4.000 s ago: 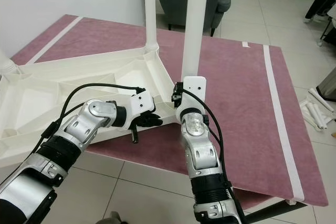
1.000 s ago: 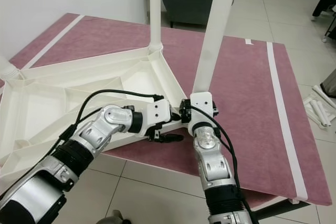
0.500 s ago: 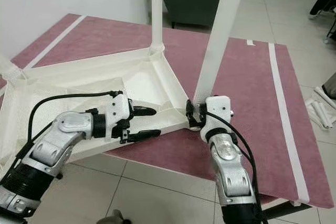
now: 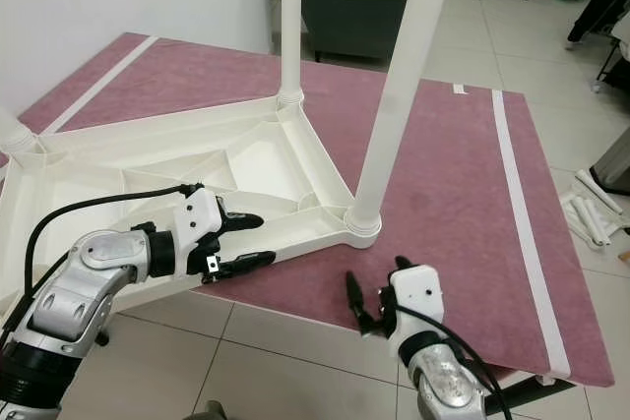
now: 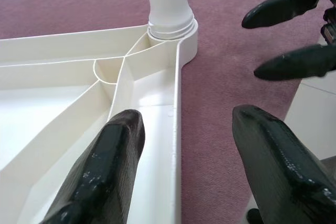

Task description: Building children table

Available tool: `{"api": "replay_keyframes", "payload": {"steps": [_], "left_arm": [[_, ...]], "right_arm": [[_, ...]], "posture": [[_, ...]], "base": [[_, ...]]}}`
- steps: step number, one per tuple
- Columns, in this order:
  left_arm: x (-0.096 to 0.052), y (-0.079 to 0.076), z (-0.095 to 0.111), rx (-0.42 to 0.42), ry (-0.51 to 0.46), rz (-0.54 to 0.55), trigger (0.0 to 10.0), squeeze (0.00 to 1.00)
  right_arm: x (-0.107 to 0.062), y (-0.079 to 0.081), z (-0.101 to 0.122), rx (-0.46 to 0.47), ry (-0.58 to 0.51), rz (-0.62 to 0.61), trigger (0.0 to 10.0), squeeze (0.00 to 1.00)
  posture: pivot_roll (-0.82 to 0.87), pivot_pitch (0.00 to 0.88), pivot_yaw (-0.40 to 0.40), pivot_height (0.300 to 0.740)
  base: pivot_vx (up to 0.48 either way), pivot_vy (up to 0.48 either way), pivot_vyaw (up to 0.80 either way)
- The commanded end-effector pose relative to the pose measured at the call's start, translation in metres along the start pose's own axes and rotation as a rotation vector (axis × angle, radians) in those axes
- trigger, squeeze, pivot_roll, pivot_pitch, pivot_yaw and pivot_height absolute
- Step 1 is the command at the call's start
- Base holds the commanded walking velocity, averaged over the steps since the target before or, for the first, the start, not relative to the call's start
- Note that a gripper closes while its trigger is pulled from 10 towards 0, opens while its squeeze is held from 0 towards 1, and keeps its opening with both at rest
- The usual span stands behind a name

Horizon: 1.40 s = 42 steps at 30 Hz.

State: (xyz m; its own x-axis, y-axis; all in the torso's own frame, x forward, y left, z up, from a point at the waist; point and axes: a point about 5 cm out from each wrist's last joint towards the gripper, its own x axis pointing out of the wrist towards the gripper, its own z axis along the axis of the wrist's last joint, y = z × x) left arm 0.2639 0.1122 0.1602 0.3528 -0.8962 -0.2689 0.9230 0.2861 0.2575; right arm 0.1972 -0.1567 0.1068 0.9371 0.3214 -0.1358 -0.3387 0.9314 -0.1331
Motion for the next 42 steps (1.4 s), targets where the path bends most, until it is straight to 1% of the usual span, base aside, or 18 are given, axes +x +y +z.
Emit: {"api": "replay_keyframes", "payload": {"steps": [1,5,8,9,13,19,23,24,28,30,32,34,35,36,37,38,40,42], "left_arm": [[-0.004,0.013,0.001,0.012,0.013,0.326,10.0,0.0],[-0.003,0.009,-0.002,0.019,0.033,0.324,10.0,0.0],[-0.003,0.012,-0.007,0.04,0.09,0.332,10.0,0.0],[-0.003,0.012,-0.007,0.04,0.09,0.332,10.0,0.0],[-0.017,0.017,-0.011,0.042,0.173,0.249,10.0,0.0],[-0.03,0.019,-0.014,0.048,0.215,0.24,10.0,0.0],[-0.037,0.009,-0.013,0.016,0.186,0.187,10.0,0.0],[-0.04,-0.001,-0.011,0.0,0.163,0.133,10.0,0.0],[-0.044,-0.01,-0.01,-0.017,0.146,0.091,10.0,0.0],[-0.048,-0.019,-0.009,-0.039,0.131,0.051,10.0,0.0],[-0.056,-0.04,-0.007,-0.093,0.112,-0.025,10.0,0.0],[-0.056,-0.04,-0.007,-0.093,0.112,-0.025,10.0,0.0],[-0.06,-0.051,-0.008,-0.119,0.111,-0.06,10.0,0.0],[-0.06,-0.051,-0.008,-0.119,0.111,-0.06,10.0,0.0],[-0.063,-0.06,-0.01,-0.14,0.123,-0.078,10.0,0.0],[-0.063,-0.06,-0.01,-0.14,0.123,-0.078,10.0,0.0],[-0.075,-0.067,-0.02,-0.171,0.186,-0.051,10.0,0.0],[-0.075,-0.067,-0.02,-0.171,0.186,-0.051,10.0,0.0]], "right_arm": [[0.003,0.007,0.008,-0.003,-0.029,0.068,10.0,0.0],[0.014,0.017,0.013,-0.023,-0.055,0.142,10.0,0.0],[0.036,0.029,0.02,-0.027,-0.094,0.193,10.0,0.0],[0.036,0.029,0.02,-0.027,-0.094,0.193,10.0,0.0],[0.056,0.047,0.017,-0.057,-0.089,0.239,10.0,0.0],[0.066,0.052,0.015,-0.038,-0.068,0.216,10.0,0.0],[0.08,0.057,0.021,-0.016,-0.077,0.194,10.0,0.0],[0.089,0.06,0.026,-0.007,-0.081,0.173,10.0,0.0],[0.098,0.061,0.028,-0.002,-0.071,0.154,10.0,0.0],[0.105,0.059,0.027,-0.018,-0.052,0.12,10.0,0.0],[0.115,0.043,0.018,-0.088,0.018,0.024,10.0,0.0],[0.115,0.043,0.018,-0.088,0.018,0.024,10.0,0.0],[0.119,0.03,0.015,-0.112,0.047,-0.034,10.0,0.0],[0.119,0.03,0.015,-0.112,0.047,-0.034,10.0,0.0],[0.122,0.016,0.014,-0.143,0.07,-0.089,10.0,0.0],[0.122,0.016,0.014,-0.143,0.07,-0.089,10.0,0.0],[0.129,-0.023,0.017,-0.186,0.1,-0.241,10.0,0.0],[0.129,-0.023,0.017,-0.186,0.1,-0.241,10.0,0.0]], "posture": [[0.11,0.0,-0.01,0.74],[0.12,0.0,-0.01,0.74],[0.13,0.0,-0.019,0.74],[0.13,0.0,-0.019,0.74],[0.15,0.0,-0.026,0.74],[0.16,0.0,-0.027,0.74],[0.16,0.0,-0.021,0.74],[0.17,0.0,-0.024,0.74],[0.18,0.0,-0.026,0.74],[0.19,0.0,-0.032,0.74],[0.2,0.0,-0.041,0.74],[0.2,0.0,-0.041,0.74],[0.21,0.0,-0.044,0.74],[0.21,0.0,-0.044,0.74],[0.22,0.0,-0.048,0.74],[0.22,0.0,-0.048,0.74],[0.23,0.0,-0.054,0.74],[0.23,0.0,-0.054,0.74]], "base": [[0.0,0.0,0.0],[0.0,0.0,0.0],[0.0,0.0,0.0],[0.0,0.0,0.0],[0.0,0.0,0.0],[0.0,0.0,0.0],[0.0,0.0,0.0],[0.0,0.0,0.0],[0.0,0.0,0.0],[0.0,0.0,0.0],[0.0,0.0,0.0],[0.0,0.0,0.0],[0.0,0.0,0.0],[0.0,0.0,0.0],[0.0,0.0,0.0],[0.0,0.0,0.0],[0.0,0.0,0.0],[0.0,0.0,0.0]]}}
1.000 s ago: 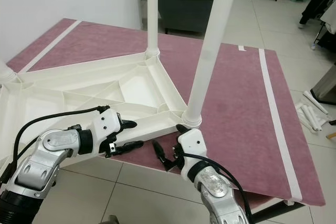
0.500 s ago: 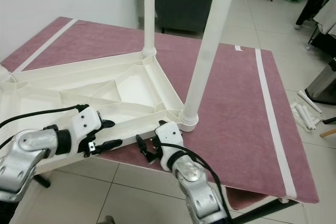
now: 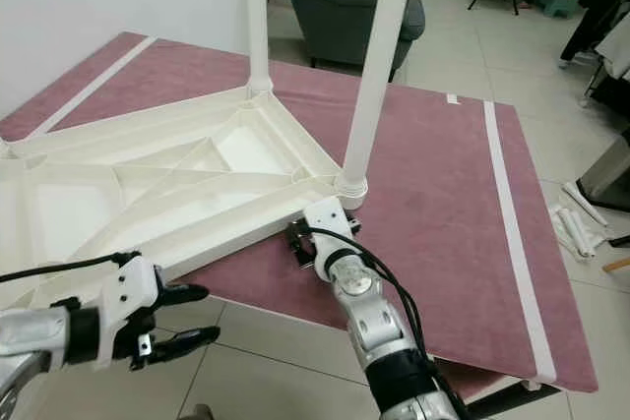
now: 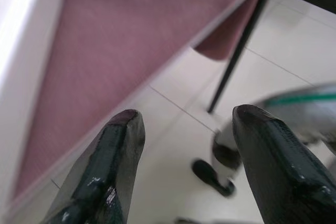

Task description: Building children table

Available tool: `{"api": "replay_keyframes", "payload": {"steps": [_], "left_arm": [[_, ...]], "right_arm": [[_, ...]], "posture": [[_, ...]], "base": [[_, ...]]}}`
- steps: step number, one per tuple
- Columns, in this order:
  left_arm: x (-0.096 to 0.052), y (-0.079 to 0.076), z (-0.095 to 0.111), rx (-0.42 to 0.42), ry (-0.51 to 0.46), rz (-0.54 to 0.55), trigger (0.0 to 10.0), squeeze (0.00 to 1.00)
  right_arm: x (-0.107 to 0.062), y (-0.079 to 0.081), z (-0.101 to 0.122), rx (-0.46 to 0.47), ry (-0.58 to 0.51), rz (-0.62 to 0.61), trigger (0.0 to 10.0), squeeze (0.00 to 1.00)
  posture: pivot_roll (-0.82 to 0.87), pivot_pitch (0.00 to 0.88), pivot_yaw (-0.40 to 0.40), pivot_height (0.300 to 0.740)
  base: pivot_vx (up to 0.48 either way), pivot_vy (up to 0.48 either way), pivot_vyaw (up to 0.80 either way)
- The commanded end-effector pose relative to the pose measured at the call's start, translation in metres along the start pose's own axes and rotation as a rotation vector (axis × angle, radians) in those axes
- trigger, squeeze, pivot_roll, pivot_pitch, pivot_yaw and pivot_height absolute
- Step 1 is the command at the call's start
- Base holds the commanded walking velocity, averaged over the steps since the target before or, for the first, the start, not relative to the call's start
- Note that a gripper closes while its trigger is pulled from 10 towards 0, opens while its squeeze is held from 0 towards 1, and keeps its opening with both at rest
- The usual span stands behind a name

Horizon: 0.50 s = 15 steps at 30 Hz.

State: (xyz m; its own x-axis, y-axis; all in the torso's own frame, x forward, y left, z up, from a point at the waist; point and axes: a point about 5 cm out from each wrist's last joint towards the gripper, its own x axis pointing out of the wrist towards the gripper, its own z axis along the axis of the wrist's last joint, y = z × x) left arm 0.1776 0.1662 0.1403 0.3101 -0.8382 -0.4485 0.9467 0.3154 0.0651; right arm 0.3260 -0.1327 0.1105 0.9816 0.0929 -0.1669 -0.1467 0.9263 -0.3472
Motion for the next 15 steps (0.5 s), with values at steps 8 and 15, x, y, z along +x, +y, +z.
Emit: {"api": "replay_keyframes", "payload": {"steps": [8,15], "left_arm": [[-0.027,0.014,-0.01,0.036,0.117,0.151,10.0,0.0],[-0.005,0.078,0.042,0.102,-0.072,0.562,10.0,0.0]], "right_arm": [[0.014,-0.047,0.008,0.029,-0.011,-0.232,10.0,0.0],[-0.013,-0.014,0.019,0.083,-0.179,-0.097,10.0,0.0]], "posture": [[0.26,0.0,-0.073,0.74],[0.22,0.0,-0.069,0.74]], "base": [[0.0,0.0,0.0],[0.0,0.0,0.0]]}}
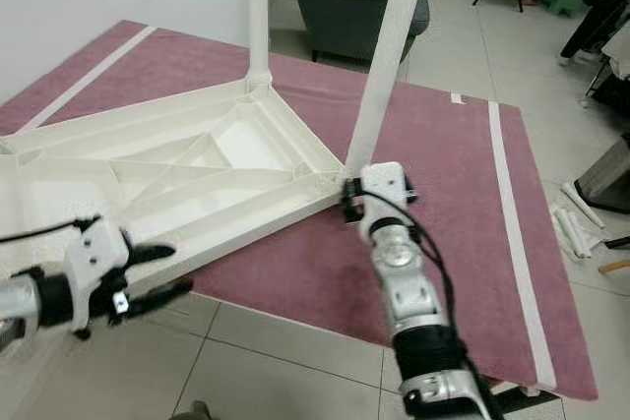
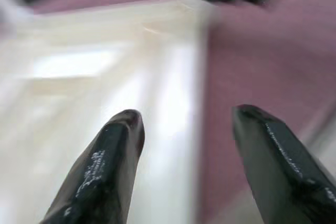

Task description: Building children table

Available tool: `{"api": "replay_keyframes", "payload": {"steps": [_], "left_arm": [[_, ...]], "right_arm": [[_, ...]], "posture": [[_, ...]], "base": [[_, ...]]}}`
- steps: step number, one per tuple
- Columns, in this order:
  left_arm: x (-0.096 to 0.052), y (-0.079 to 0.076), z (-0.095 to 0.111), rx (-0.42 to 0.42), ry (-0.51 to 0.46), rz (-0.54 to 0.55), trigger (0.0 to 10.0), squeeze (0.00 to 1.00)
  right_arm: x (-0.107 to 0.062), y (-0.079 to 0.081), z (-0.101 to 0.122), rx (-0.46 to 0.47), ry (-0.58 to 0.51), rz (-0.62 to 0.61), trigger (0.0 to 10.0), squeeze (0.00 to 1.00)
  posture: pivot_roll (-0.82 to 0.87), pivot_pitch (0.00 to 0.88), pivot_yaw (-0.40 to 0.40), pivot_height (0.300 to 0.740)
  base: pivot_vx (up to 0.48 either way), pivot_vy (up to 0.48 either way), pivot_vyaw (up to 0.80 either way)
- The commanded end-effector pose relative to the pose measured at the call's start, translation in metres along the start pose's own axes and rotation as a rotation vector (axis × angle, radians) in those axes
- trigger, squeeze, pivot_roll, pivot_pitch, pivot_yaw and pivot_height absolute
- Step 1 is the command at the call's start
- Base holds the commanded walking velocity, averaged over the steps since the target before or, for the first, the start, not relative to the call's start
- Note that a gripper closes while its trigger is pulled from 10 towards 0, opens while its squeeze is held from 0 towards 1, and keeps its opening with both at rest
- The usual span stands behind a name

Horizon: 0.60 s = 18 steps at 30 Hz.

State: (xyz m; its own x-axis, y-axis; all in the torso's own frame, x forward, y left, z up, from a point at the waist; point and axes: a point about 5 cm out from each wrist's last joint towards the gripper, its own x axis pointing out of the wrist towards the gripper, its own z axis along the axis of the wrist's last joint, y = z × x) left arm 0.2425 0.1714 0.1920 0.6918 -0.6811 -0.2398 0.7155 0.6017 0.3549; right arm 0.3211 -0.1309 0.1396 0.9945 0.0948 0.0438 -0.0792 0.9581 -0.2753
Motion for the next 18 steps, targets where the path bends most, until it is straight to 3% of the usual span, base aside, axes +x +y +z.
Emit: {"api": "replay_keyframes", "payload": {"steps": [1,6,9,11,13,14,17,18], "left_arm": [[0.012,0.015,-0.008,-0.02,0.064,0.154,10.0,0.0],[0.034,0.028,0.005,0.006,0.04,0.217,10.0,0.0],[0.042,0.034,0.001,0.078,0.115,0.214,10.0,0.0],[0.041,0.035,-0.001,0.076,0.131,0.176,10.0,0.0],[0.031,0.035,0.0,0.08,0.139,0.035,10.0,0.0],[0.031,0.035,0.0,0.08,0.139,0.035,10.0,0.0],[0.014,0.034,-0.007,0.103,0.203,-0.15,10.0,0.0],[0.014,0.034,-0.007,0.103,0.203,-0.15,10.0,0.0]], "right_arm": [[-0.006,-0.008,-0.008,0.003,0.03,-0.04,10.0,0.0],[-0.018,-0.003,-0.015,0.027,0.044,-0.038,10.0,0.0],[-0.03,0.002,-0.019,0.038,0.052,-0.026,10.0,0.0],[-0.037,0.005,-0.019,0.044,0.05,-0.017,10.0,0.0],[-0.049,0.007,-0.018,0.054,0.042,0.002,10.0,0.0],[-0.049,0.007,-0.018,0.054,0.042,0.002,10.0,0.0],[-0.058,0.004,-0.017,0.054,0.042,0.013,10.0,0.0],[-0.058,0.004,-0.017,0.054,0.042,0.013,10.0,0.0]], "posture": [[0.22,0.0,-0.069,0.74],[0.19,0.0,-0.057,0.74],[0.16,0.0,-0.046,0.74],[0.15,0.0,-0.04,0.74],[0.15,0.0,-0.035,0.74],[0.15,0.0,-0.035,0.74],[0.15,0.005,-0.027,0.74],[0.15,0.005,-0.027,0.74]], "base": [[0.0,0.0,0.0],[0.0,0.0,0.0],[0.0,0.0,0.0],[0.0,0.0,0.0],[0.0,0.0,0.0],[0.0,0.0,0.0],[0.0,0.0,0.0],[0.0,0.0,0.0]]}}
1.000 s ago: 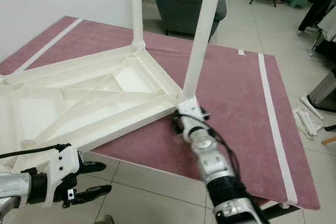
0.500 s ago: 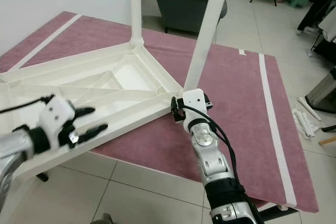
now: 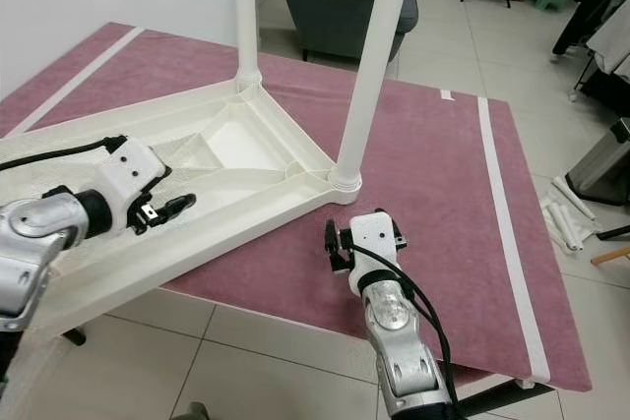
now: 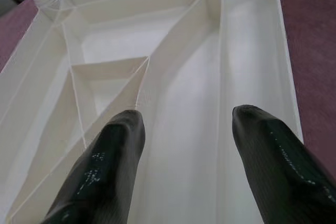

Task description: Building children table

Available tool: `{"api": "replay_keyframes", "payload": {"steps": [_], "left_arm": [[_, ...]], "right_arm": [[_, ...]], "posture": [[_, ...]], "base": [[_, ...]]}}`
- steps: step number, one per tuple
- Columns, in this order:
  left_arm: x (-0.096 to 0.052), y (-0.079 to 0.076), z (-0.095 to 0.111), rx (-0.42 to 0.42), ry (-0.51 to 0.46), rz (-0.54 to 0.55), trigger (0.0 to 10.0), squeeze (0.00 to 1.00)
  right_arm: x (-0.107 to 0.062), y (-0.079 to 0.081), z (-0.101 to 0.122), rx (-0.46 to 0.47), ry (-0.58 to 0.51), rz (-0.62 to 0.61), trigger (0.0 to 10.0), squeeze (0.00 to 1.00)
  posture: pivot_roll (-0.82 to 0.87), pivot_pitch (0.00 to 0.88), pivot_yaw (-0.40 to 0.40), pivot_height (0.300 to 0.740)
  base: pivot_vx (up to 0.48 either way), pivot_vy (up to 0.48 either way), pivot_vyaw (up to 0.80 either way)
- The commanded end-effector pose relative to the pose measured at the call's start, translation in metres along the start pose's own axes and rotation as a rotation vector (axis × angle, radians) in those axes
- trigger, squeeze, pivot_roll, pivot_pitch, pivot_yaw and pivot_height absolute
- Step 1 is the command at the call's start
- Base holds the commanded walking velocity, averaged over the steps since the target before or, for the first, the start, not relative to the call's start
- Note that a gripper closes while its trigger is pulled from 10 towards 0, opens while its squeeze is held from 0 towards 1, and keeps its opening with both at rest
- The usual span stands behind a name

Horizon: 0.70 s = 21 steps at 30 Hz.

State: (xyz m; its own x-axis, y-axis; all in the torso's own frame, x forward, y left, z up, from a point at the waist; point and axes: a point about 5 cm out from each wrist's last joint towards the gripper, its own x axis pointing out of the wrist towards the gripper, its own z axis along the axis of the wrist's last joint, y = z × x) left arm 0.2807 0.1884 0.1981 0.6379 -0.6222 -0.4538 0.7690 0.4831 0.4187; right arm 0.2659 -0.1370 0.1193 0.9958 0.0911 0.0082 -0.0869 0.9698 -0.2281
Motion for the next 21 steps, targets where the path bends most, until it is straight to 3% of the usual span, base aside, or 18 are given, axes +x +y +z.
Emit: {"api": "replay_keyframes", "payload": {"steps": [1,5,8,10,14,15,18,19,21], "left_arm": [[-0.001,-0.008,-0.006,0.002,0.022,-0.121,10.0,0.0],[0.001,-0.01,-0.013,-0.017,0.053,-0.196,10.0,0.0],[0.012,-0.013,-0.017,-0.063,0.058,-0.253,10.0,0.0],[0.029,-0.017,-0.024,-0.089,0.081,-0.287,10.0,0.0],[0.034,-0.018,-0.027,-0.091,0.091,-0.304,10.0,0.0],[0.038,-0.015,-0.028,-0.083,0.1,-0.298,6.8,0.0],[0.043,-0.013,-0.03,-0.071,0.112,-0.293,6.8,0.0],[0.046,-0.01,-0.032,-0.069,0.121,-0.283,3.8,0.0],[0.046,-0.01,-0.032,-0.069,0.121,-0.283,3.8,0.0]], "right_arm": [[-0.003,-0.002,-0.001,0.003,0.009,0.007,10.0,0.0],[-0.004,-0.005,-0.002,0.0,0.015,0.005,10.0,0.0],[-0.004,-0.006,0.0,-0.002,0.019,0.004,10.0,0.0],[-0.005,-0.004,0.003,0.0,0.019,0.007,10.0,0.0],[-0.005,-0.003,0.004,0.001,0.019,0.01,10.0,0.0],[-0.006,-0.002,0.004,0.002,0.02,0.011,10.0,0.0],[-0.008,-0.001,0.004,0.003,0.02,0.011,10.0,0.0],[-0.009,-0.001,0.004,0.005,0.022,0.009,10.0,0.0],[-0.009,-0.001,0.004,0.005,0.022,0.009,10.0,0.0]], "posture": [[0.15,0.005,-0.027,0.74],[0.16,0.012,-0.024,0.74],[0.16,0.025,-0.021,0.74],[0.15,0.035,-0.015,0.74],[0.15,0.035,-0.015,0.74],[0.14,0.037,-0.007,0.74],[0.14,0.038,-0.006,0.74],[0.13,0.037,0.0,0.74],[0.13,0.037,0.0,0.74]], "base": [[0.0,0.0,0.0],[0.0,0.0,0.0],[0.0,0.0,0.0],[0.0,0.0,0.0],[0.0,0.0,0.0],[0.0,0.0,0.0],[0.0,0.0,0.0],[0.0,0.0,0.0],[0.0,0.0,0.0]]}}
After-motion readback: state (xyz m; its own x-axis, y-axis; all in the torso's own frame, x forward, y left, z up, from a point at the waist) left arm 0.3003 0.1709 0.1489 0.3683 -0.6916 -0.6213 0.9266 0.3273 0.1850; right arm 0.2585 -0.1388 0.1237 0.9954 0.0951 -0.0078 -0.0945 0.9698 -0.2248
